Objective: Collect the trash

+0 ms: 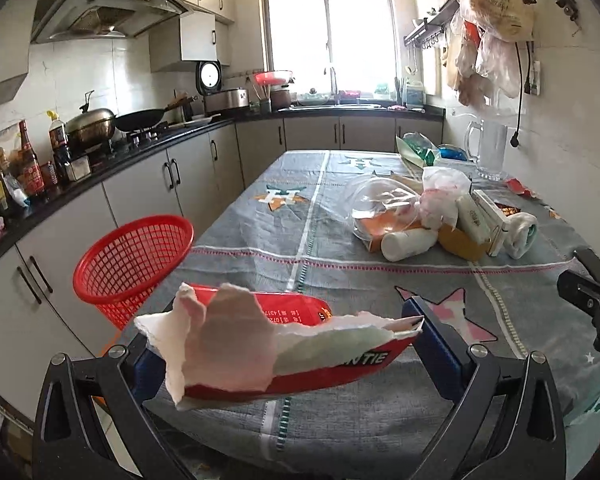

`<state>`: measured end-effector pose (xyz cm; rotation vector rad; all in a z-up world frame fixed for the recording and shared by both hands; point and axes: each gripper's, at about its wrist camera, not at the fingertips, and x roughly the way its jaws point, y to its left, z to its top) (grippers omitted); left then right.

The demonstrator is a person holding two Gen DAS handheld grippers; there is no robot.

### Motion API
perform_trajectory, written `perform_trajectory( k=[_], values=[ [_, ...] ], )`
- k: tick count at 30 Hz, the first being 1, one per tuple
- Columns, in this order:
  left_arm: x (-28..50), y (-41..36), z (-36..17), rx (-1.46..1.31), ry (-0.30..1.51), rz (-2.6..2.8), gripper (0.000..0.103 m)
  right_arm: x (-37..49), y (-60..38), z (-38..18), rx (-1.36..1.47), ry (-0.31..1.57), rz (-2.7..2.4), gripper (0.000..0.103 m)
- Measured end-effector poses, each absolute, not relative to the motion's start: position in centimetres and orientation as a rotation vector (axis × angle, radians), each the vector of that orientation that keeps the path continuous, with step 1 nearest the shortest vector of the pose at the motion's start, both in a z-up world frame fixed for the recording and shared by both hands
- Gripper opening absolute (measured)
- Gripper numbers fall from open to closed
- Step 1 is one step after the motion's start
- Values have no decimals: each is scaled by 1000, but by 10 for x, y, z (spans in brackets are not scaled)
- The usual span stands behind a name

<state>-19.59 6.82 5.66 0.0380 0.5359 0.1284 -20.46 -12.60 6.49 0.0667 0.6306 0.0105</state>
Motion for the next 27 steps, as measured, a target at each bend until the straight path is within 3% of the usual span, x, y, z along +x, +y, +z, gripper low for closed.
perform_trajectory(
  k=[27],
  values=[
    [-195,71,50,51,550,113,103,-202,-122,58,52,662,11,103]
  ],
)
